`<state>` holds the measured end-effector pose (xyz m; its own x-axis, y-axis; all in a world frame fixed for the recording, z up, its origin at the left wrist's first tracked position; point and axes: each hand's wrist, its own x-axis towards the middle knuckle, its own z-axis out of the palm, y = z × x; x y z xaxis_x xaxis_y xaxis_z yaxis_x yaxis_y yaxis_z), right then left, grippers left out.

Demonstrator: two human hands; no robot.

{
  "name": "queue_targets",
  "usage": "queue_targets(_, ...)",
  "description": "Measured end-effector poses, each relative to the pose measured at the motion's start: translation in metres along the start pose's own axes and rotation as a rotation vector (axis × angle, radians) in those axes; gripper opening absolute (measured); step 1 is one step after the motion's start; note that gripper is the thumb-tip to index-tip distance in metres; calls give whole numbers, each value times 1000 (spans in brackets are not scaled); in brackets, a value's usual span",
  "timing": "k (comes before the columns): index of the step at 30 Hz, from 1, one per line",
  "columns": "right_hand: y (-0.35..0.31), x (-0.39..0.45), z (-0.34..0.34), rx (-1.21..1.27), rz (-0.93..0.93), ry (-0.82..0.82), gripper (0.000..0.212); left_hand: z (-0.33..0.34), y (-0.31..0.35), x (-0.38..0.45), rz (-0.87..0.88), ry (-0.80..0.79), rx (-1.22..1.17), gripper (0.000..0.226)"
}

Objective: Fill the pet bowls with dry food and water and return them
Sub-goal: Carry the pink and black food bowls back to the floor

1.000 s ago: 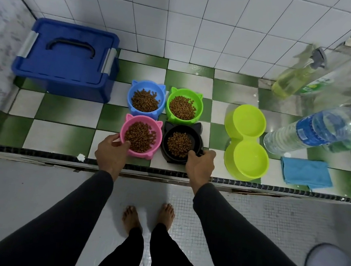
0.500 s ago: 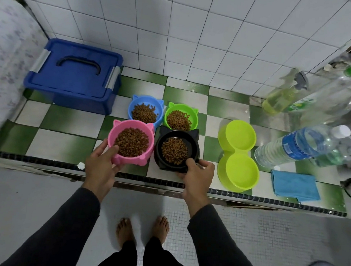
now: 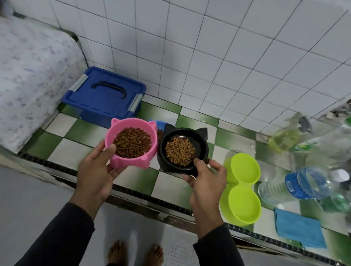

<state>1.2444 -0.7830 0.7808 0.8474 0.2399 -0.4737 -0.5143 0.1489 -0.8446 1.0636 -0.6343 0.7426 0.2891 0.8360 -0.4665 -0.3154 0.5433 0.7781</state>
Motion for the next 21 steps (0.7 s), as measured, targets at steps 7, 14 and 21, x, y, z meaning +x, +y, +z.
queue_targets(7,-8,-15,36,-19,21,-140,31,-23,34,-17,114,27,-74,44)
queue_targets(14,3,-46,90,-41,80,-299,33,-66,75,-26,188,165,-190,51)
queue_targets(21,33,-94,160,-74,111,-419,34,-129,129,-29,254,284,-225,39)
